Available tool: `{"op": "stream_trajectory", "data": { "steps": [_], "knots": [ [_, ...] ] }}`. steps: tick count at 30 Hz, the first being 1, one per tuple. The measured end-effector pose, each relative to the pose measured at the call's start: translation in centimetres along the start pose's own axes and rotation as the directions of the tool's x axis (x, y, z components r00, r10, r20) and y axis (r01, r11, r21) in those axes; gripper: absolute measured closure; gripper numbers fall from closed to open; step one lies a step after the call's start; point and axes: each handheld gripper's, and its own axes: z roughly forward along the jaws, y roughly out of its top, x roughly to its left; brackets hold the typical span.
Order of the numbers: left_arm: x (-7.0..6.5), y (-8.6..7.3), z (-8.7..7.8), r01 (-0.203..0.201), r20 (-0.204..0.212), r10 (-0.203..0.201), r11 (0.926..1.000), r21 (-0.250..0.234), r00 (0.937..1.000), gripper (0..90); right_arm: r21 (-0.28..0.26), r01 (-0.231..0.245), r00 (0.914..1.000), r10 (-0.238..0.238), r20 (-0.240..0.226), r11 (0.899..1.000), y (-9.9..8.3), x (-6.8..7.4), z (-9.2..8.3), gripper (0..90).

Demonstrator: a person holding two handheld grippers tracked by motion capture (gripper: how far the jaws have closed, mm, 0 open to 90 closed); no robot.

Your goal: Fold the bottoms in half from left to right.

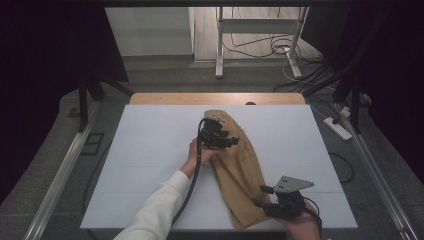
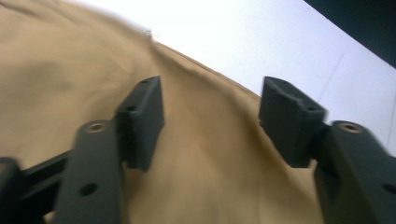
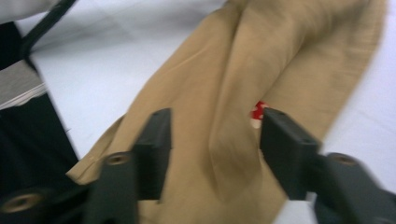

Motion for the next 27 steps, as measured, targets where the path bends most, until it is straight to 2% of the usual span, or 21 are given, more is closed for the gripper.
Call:
{"op": "stream_trajectory", "data": {
  "steps": [3,6,11,17,20,22,27],
  "knots": [
    [-0.1,-0.2,-1.5,-0.022,0.0,0.022,0.9997,-0.013,0.9997,35.6,-0.016,-0.023,0.9994,0.023,0.025,1.0,0.2,-0.5,-0.3,36.2],
    [-0.4,-0.6,-2.9,-0.052,-0.006,0.052,0.9986,-0.014,0.9986,35.6,-0.012,-0.016,0.9986,0.017,0.051,1.0,0.3,-0.9,-0.2,36.1],
    [-0.5,-1.7,-4.5,-0.071,-0.011,0.071,0.9974,-0.015,0.9974,35.6,0.001,-0.014,0.9985,0.014,0.053,1.0,0.8,-1.4,0.1,37.1],
    [0.1,-3.2,-5.8,-0.069,-0.025,0.069,0.9976,0.0,0.9973,35.6,0.01,-0.002,0.9991,0.002,0.042,1.0,2.2,-2.4,0.9,41.7],
    [0.3,-4.1,-6.6,-0.079,-0.039,0.079,0.9969,0.005,0.9961,35.6,0.028,-0.005,0.9982,0.003,0.061,1.0,2.7,-3.2,1.6,41.7],
    [0.5,-4.7,-7.3,-0.075,-0.044,0.075,0.9972,0.006,0.9962,35.5,0.052,0.011,0.9964,-0.016,0.083,0.999,2.9,-3.7,2.2,41.7],
    [0.8,-6.1,-8.5,-0.063,-0.049,0.064,0.998,0.009,0.9968,35.6,0.087,-0.008,0.996,0.0,0.09,0.996,3.4,-4.9,3.6,42.1]
  ]
}}
